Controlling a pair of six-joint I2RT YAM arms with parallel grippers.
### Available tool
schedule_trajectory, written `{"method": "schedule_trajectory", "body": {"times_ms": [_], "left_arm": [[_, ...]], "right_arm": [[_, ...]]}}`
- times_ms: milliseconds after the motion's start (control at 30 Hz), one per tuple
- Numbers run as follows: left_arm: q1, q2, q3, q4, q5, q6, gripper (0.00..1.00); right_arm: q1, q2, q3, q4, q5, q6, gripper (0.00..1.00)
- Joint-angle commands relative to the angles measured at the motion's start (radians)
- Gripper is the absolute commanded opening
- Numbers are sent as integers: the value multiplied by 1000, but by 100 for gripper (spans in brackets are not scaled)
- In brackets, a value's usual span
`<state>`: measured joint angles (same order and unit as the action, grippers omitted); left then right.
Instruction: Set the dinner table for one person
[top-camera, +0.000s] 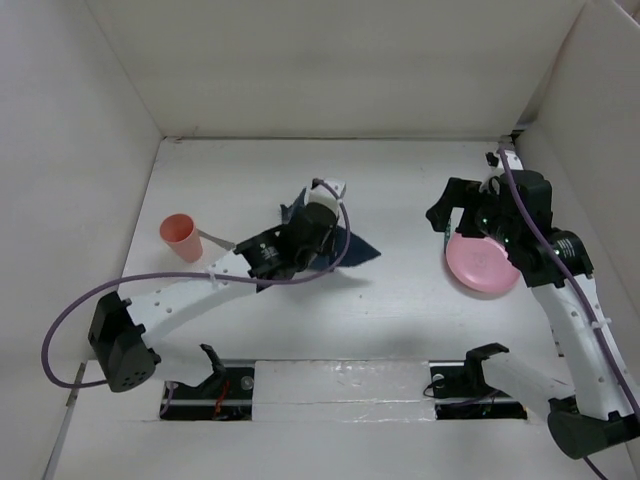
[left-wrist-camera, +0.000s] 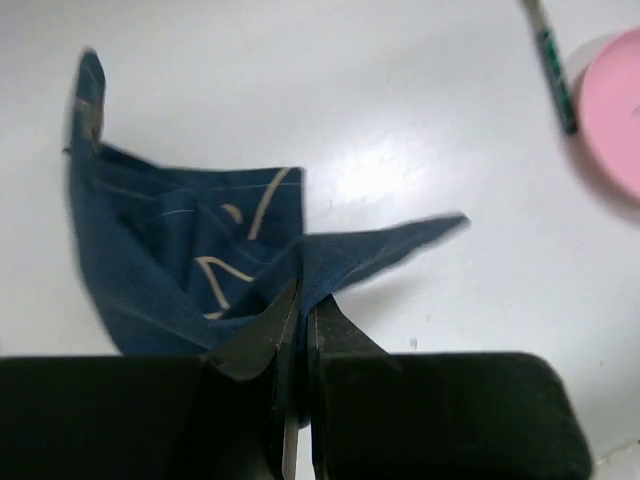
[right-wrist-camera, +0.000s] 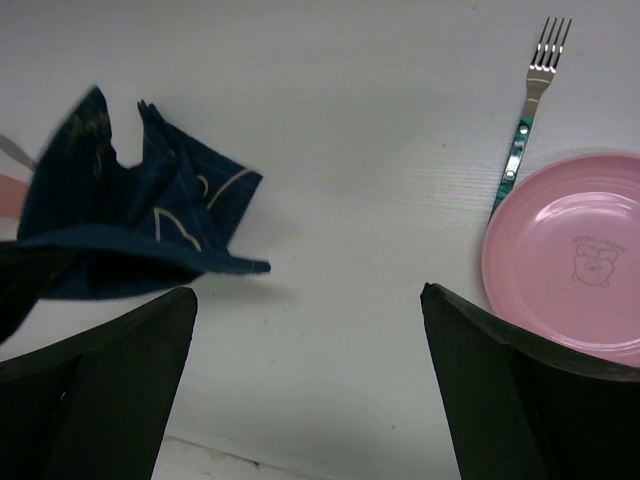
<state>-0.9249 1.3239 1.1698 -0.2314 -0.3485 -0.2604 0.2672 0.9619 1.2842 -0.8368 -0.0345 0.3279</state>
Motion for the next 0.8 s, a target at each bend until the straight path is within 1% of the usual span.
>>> {"method": "schedule_trajectory", "body": {"times_ms": [0,33,67,100,133,167,200,267,300,333,367,400,433,467,500,533,567,600,667,733,767], "left_arm": [[-107,-103,-96,-3,-230,-152,0],[-132,-115,-111,-25,-230,-177,0],[-155,-139,-127,-48,-239,-207,8],[-201,-149,-157,-87,-250,-236,13],[-222,-160,-171,-101,-250,-287,20],[-247,-173,-188,-111,-250,-304,29],[-303,-199,-211,-111,-250,-322,41],[-372,-224,-222,-134,-250,-370,51],[-406,-242,-235,-134,-238,-384,57],[-469,-242,-236,-149,-238,-401,65],[-498,-253,-236,-164,-238,-416,94],[-521,-253,-236,-181,-238,-457,97],[-547,-253,-236,-207,-266,-489,97],[-548,-253,-226,-259,-279,-551,97],[-548,-253,-226,-291,-305,-551,100],[-548,-253,-217,-328,-340,-639,100],[-548,-253,-196,-404,-401,-681,100],[-548,-253,-176,-448,-429,-724,100],[-548,-230,-97,-523,-489,-799,100],[-548,-207,-23,-652,-521,-908,100],[-548,-178,49,-772,-547,-1039,100]], "right_arm": [[-8,11,-20,94,-8,-13,100],[-8,20,-34,94,-8,-13,100],[-17,20,-48,108,-21,-13,100],[-17,32,-48,108,-21,-13,100],[-17,32,-48,122,-31,-4,100],[-17,44,-58,134,-45,-4,100],[-17,58,-68,134,-45,-4,100],[-17,77,-68,146,-85,5,100],[-17,95,-78,146,-96,16,100],[-8,95,-79,146,-96,16,100],[6,107,-88,146,-105,16,100],[6,107,-98,136,-105,29,100],[21,107,-98,136,-105,30,100],[39,107,-111,125,-105,54,100],[52,107,-126,114,-105,54,100],[67,107,-126,105,-117,91,100],[85,97,-141,94,-117,106,100],[130,97,-151,78,-117,126,100],[179,46,-181,56,-81,205,100],[237,11,-225,41,-71,264,100],[280,-30,-246,50,-88,311,100]]}}
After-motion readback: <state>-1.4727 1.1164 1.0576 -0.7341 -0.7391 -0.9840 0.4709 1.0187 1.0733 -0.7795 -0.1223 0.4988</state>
